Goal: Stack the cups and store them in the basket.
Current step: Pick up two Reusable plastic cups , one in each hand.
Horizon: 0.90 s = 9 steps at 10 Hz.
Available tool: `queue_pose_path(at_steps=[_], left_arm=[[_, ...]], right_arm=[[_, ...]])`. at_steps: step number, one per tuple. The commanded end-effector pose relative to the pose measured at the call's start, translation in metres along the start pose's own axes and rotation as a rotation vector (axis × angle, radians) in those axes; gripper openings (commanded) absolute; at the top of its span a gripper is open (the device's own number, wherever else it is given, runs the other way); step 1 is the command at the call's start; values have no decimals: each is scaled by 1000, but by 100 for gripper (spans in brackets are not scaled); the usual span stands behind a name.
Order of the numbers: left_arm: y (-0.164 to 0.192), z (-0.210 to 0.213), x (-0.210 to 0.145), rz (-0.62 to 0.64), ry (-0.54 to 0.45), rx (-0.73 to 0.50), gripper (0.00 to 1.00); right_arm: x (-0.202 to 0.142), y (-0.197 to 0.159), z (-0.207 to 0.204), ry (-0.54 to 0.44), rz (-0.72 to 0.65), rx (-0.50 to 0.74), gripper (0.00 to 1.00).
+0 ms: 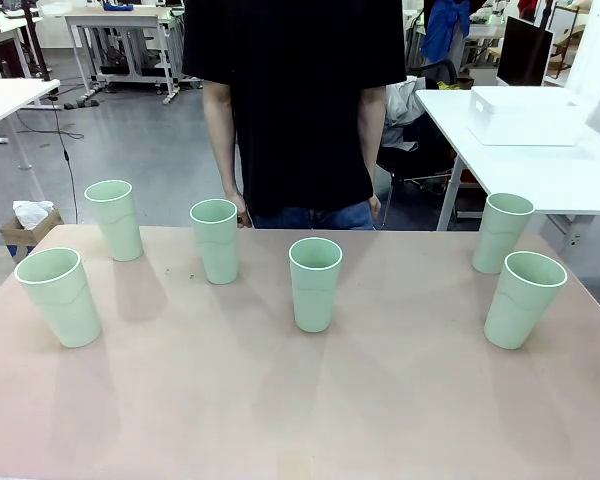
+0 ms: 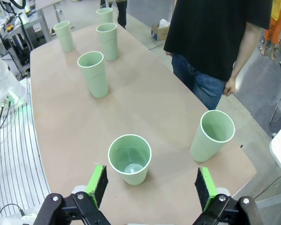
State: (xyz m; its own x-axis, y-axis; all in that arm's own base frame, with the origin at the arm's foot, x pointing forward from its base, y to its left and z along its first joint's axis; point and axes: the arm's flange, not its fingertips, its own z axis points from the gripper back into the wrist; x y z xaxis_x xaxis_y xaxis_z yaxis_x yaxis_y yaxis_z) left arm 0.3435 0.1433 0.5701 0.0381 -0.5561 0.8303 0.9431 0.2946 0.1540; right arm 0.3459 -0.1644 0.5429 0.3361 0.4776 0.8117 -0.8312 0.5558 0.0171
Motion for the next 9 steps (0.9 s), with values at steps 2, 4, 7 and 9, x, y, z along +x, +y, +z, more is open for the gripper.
queue_pose_path(at_steps=[2,4,7,9], left_arm=[[1,1,2,-15,-22,1,100],[1,1,2,-15,-22,1,100],[1,1,2,-15,-22,1,100],[1,1,2,-15,-22,1,100]], right_arm=[[1,-2,0,-30,16,2,100],[1,-2,0,-30,16,2,100],[1,-2,0,-30,16,2,100],[1,-2,0,-30,16,2,100]])
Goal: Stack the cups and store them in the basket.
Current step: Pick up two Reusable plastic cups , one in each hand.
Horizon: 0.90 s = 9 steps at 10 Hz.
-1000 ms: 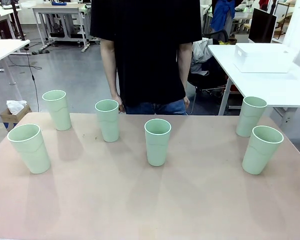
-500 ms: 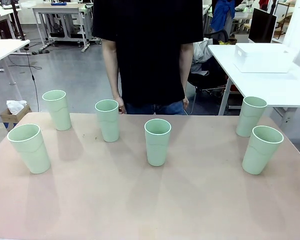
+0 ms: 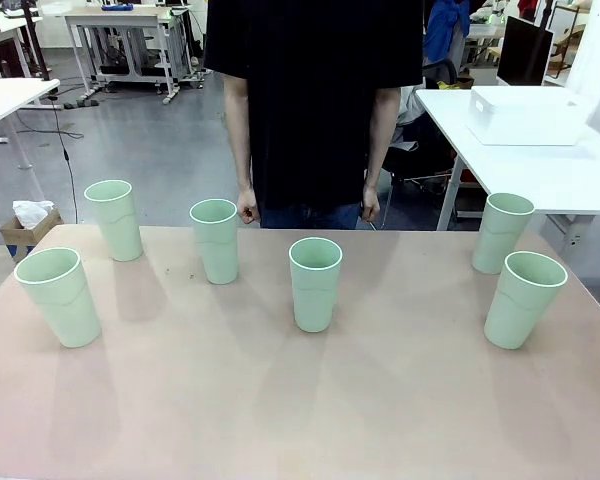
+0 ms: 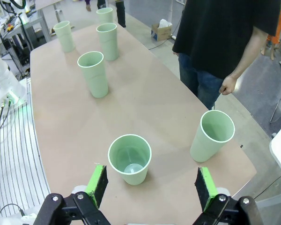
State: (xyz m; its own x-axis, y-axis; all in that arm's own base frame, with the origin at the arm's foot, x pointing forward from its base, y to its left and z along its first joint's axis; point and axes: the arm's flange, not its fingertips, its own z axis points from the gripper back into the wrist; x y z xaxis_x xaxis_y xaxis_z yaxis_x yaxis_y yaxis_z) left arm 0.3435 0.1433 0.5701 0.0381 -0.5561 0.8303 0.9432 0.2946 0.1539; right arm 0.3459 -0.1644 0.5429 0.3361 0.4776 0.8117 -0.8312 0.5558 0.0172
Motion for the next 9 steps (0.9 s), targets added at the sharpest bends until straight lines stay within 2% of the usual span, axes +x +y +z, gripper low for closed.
queue_pose_path(at_steps=[1,2,4,7,9], left_arm=[[0,0,0,0,0,0,100],[13,0,-3,-13,37,-15,100],[41,2,-14,-23,42,-49,100],[77,5,-48,-46,-25,-127,100],[86,7,-75,-80,-76,-159,100]], right_arm=[[0,0,0,0,0,0,100],[3,-14,-6,14,1,27,100],[7,-50,-17,-31,8,113,100],[-6,-93,-40,-123,39,214,100],[-30,-118,-55,-189,56,247,100]])
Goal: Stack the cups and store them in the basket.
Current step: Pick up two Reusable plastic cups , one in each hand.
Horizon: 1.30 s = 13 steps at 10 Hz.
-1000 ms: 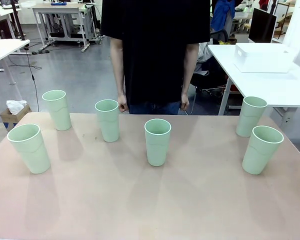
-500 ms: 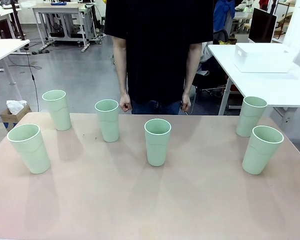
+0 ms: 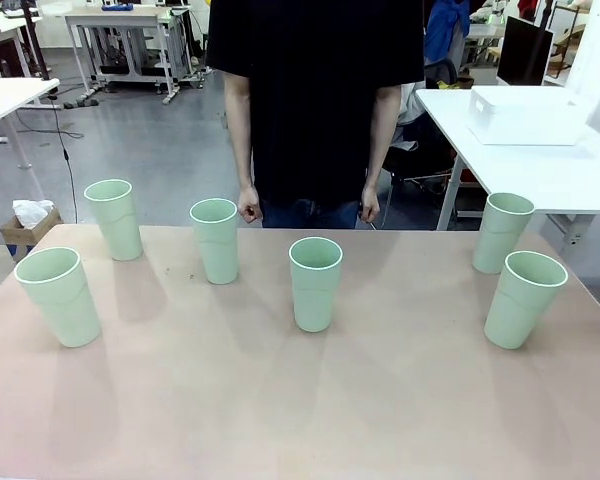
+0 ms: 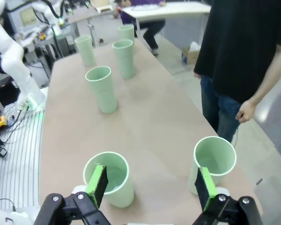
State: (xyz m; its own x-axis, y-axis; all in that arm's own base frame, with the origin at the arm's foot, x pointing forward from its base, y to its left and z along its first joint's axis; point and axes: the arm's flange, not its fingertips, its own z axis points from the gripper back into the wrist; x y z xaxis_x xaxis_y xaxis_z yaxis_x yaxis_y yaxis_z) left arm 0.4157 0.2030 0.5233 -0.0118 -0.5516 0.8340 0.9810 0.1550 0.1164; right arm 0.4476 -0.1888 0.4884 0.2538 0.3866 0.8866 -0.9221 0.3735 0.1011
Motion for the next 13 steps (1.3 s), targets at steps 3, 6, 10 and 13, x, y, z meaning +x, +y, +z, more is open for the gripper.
queue_pose_path(at_steps=[3,6,10,13], left_arm=[[5,16,-42,-87,-134,-25,100],[-1,12,-50,-72,-113,-24,100],[-1,10,-58,-83,-137,-28,100],[6,13,-109,-71,-272,-32,100]], right_arm=[[-56,-49,3,-107,26,85,100],[-70,-43,-3,-93,-1,65,100],[-77,-53,-4,-106,-3,58,100],[-85,-113,-36,-198,41,186,100]])
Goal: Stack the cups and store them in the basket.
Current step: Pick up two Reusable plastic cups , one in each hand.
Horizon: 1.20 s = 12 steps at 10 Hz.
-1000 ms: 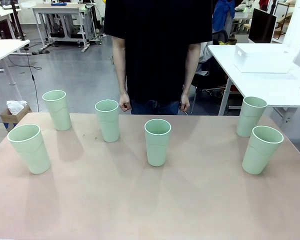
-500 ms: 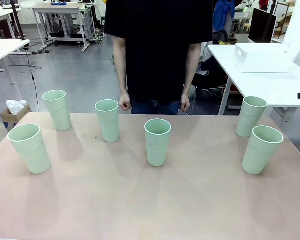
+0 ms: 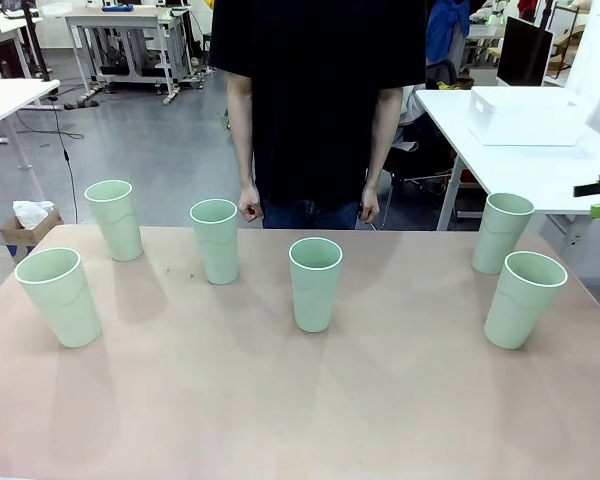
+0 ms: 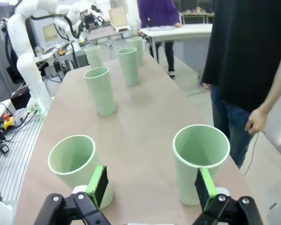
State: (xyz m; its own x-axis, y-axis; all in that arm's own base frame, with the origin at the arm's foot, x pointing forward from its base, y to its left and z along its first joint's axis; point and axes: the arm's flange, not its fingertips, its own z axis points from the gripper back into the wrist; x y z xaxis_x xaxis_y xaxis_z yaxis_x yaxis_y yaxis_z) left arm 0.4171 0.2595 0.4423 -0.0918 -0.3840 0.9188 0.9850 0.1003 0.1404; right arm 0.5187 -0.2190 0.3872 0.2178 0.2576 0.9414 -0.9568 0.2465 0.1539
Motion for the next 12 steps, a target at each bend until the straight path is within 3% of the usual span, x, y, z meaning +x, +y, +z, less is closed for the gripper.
queue_pose_path(at_steps=[1,7,12], left_arm=[[2,14,-21,-20,-101,8,100],[-17,-6,-96,18,-201,-39,100],[-32,-29,-120,16,-254,-46,100]], right_arm=[[-9,-39,4,-85,47,66,100],[-57,-103,-28,-205,128,129,100],[-88,-128,-46,-226,79,84,100]])
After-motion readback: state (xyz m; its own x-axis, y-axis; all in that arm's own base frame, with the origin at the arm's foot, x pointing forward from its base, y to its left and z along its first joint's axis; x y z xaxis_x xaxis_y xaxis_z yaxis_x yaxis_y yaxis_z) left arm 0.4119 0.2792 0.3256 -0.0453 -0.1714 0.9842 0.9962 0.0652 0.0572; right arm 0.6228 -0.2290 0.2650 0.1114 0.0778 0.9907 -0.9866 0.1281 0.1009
